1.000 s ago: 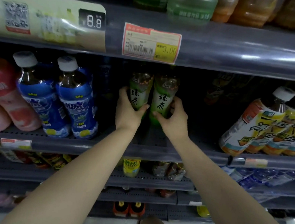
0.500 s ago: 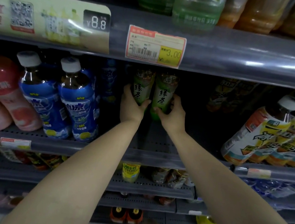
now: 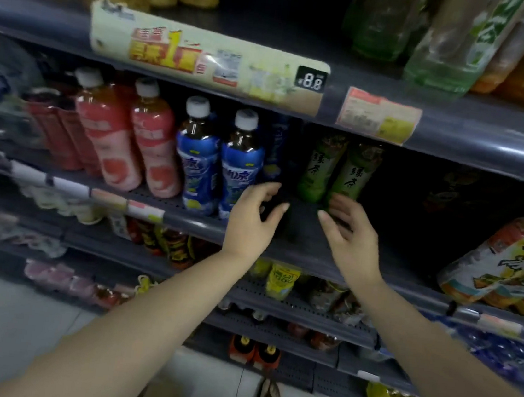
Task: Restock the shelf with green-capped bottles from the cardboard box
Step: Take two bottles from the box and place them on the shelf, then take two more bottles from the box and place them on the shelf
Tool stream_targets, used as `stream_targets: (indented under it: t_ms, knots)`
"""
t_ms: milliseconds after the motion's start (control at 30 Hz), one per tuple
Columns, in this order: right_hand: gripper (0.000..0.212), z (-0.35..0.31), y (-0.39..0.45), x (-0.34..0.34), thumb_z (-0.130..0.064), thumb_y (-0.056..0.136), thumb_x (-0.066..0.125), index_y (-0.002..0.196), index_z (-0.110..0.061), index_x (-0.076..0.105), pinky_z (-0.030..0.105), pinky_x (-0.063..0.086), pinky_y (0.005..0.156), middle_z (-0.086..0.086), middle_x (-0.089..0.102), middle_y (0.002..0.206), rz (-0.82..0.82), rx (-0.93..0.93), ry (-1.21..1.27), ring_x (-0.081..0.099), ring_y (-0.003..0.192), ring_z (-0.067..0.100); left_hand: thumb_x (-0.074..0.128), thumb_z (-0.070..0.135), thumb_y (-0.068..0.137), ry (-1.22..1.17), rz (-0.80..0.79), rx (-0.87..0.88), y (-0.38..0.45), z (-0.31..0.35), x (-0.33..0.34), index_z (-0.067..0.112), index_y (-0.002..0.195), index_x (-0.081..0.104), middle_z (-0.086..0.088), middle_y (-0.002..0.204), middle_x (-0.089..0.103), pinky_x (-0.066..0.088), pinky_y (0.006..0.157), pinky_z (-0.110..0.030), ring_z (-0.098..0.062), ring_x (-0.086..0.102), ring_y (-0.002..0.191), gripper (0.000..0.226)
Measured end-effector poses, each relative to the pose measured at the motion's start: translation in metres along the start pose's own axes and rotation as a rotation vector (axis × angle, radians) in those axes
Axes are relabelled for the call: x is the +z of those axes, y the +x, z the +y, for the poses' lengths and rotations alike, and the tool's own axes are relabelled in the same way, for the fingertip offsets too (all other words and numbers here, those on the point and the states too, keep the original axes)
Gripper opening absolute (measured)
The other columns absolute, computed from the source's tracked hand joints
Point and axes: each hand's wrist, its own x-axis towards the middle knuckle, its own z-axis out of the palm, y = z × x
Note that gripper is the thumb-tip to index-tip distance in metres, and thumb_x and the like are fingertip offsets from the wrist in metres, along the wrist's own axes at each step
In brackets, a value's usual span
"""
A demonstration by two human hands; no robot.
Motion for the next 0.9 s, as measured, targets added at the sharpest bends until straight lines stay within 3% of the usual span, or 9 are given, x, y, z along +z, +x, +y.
stream_targets:
  t_ms: [133,233,333,400,500,667,800,900]
  knots:
    - [0.031,-0.032,-0.036,0.046,-0.033,0.093,0.057,0.124,-0.033,0.051,0.004,0.043,0.085,-0.016,0.057,0.119,-0.158,-0.036,0.084,0.053,0.109,-0.011,0.061,0.027,0.091,0.023,0.034,-0.029,-0.056,-0.025,-0.057,0.018,0.125,0.057,0.005,0.113,0.059,0.046,0.086,-0.011,-0.002,0.057,0.102,0.035]
    - [0.026,-0.047,-0.062,0.093,-0.030,0.095,0.053,0.121,-0.032,0.052,0.003,0.043,0.083,-0.018,0.057,0.116,-0.269,-0.054,0.130,0.052,0.103,-0.017,0.061,0.029,0.091,0.074,0.079,-0.111,-0.100,-0.054,-0.101,0.023,0.126,0.054,0.011,0.114,0.057,0.046,0.087,-0.011,0.001,0.056,0.104,0.037]
    - [0.029,-0.058,-0.084,0.144,-0.030,0.095,0.053,0.123,-0.025,0.057,0.004,0.044,0.082,-0.015,0.060,0.117,-0.410,-0.052,0.177,0.053,0.106,-0.014,0.060,0.027,0.091,0.130,0.160,-0.227,-0.145,-0.085,-0.148,0.022,0.128,0.053,0.010,0.113,0.054,0.050,0.085,-0.018,0.000,0.057,0.098,0.038]
    - [0.033,-0.066,-0.098,0.180,-0.032,0.094,0.054,0.125,-0.021,0.058,0.005,0.044,0.080,-0.012,0.061,0.118,-0.503,-0.061,0.188,0.055,0.107,-0.010,0.062,0.020,0.091,0.164,0.229,-0.327,-0.177,-0.104,-0.179,0.018,0.127,0.054,0.003,0.111,0.057,0.052,0.085,-0.029,-0.011,0.060,0.097,0.037]
    - [0.027,-0.077,-0.121,0.235,-0.028,0.094,0.056,0.120,-0.021,0.061,0.005,0.045,0.079,-0.008,0.064,0.116,-0.649,-0.050,0.242,0.058,0.104,-0.009,0.064,0.014,0.089,0.228,0.325,-0.493,-0.228,-0.131,-0.215,0.013,0.123,0.058,-0.004,0.111,0.059,0.051,0.086,-0.034,-0.020,0.060,0.096,0.034]
    - [0.020,-0.091,-0.170,0.323,-0.028,0.094,0.056,0.113,-0.029,0.061,0.013,0.048,0.082,-0.009,0.066,0.112,-0.909,-0.030,0.318,0.062,0.103,-0.001,0.057,0.021,0.093,0.215,0.492,-0.836,-0.308,-0.170,-0.245,0.024,0.130,0.050,0.003,0.122,0.054,0.044,0.091,-0.027,-0.012,0.053,0.110,0.038]
    - [0.020,-0.090,-0.205,0.384,-0.027,0.094,0.057,0.112,-0.032,0.062,0.012,0.048,0.085,-0.018,0.066,0.109,-1.127,-0.007,0.339,0.062,0.104,0.000,0.057,0.020,0.093,0.227,0.626,-0.993,-0.341,-0.197,-0.256,0.023,0.131,0.050,0.000,0.126,0.055,0.044,0.091,-0.024,-0.012,0.052,0.113,0.039]
    - [0.020,-0.076,-0.223,0.425,-0.026,0.093,0.057,0.109,-0.038,0.061,0.026,0.050,0.094,-0.011,0.067,0.112,-1.244,0.024,0.324,0.062,0.108,0.006,0.059,0.024,0.092,0.251,0.719,-1.074,-0.360,-0.220,-0.258,0.021,0.128,0.053,0.001,0.124,0.058,0.045,0.089,-0.024,-0.014,0.055,0.112,0.037]
